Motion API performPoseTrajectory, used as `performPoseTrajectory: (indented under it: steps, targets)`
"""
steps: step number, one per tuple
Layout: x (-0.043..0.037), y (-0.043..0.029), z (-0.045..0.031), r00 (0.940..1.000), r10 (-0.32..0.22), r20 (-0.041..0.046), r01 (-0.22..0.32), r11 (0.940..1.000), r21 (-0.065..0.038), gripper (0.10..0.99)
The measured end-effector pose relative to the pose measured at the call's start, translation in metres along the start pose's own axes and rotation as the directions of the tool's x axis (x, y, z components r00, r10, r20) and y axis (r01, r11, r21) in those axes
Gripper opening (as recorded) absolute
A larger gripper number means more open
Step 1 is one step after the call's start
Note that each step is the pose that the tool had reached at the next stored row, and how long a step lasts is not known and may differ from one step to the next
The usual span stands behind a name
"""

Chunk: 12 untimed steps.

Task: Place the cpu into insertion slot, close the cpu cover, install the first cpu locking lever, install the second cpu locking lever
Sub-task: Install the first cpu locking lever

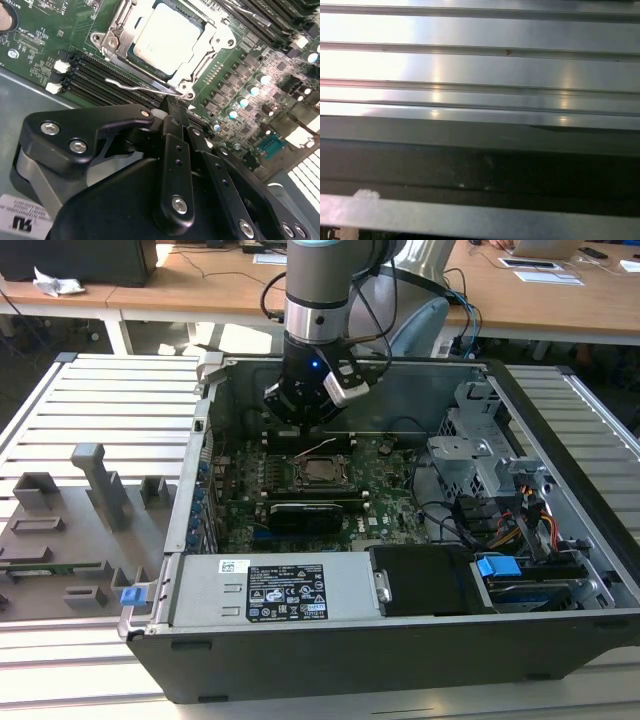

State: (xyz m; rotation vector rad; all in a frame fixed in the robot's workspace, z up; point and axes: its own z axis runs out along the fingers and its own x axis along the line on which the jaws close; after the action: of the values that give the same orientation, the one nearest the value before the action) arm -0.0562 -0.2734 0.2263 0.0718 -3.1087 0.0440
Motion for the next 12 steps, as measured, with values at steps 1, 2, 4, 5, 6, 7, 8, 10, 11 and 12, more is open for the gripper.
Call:
performPoseTrajectory:
  steps: [1, 2, 4, 5, 6, 7, 8, 10, 11, 12]
  targets:
    - [-0.0002, 0.0, 0.0014, 1.0, 0.0, 0.0001, 0.0, 1.0, 0.0, 0.106]
    - [-0.0003, 0.0001, 0.0026, 1.0, 0.0, 0.0001, 0.0, 1.0, 0.0, 0.106]
    - [-0.0009, 0.0001, 0.0056, 1.0, 0.0, 0.0, 0.0, 1.0, 0.0, 0.106]
    - [-0.0014, 0.0002, 0.0066, 1.0, 0.0, 0.0001, 0.0, 1.0, 0.0, 0.106]
    - [-0.0022, 0.0002, 0.0075, 1.0, 0.0, 0.0001, 0.0, 1.0, 0.0, 0.106]
    - [-0.0033, 0.0002, 0.0082, 1.0, 0.0, 0.0001, 0.0, 1.0, 0.0, 0.106]
    - [-0.006, 0.0002, 0.0091, 1.0, 0.0, -0.0001, 0.0, 1.0, 0.0, 0.106]
    - [-0.0107, 0.0002, 0.0103, 1.0, 0.0, -0.0002, 0.0, 1.0, 0.0, 0.106]
    - [-0.0126, 0.0002, 0.0108, 1.0, 0.0, -0.0003, 0.0, 1.0, 0.0, 0.106]
    - [-0.0142, 0.0002, 0.0113, 1.0, 0.0, -0.0004, 0.0, 1.0, 0.0, 0.106]
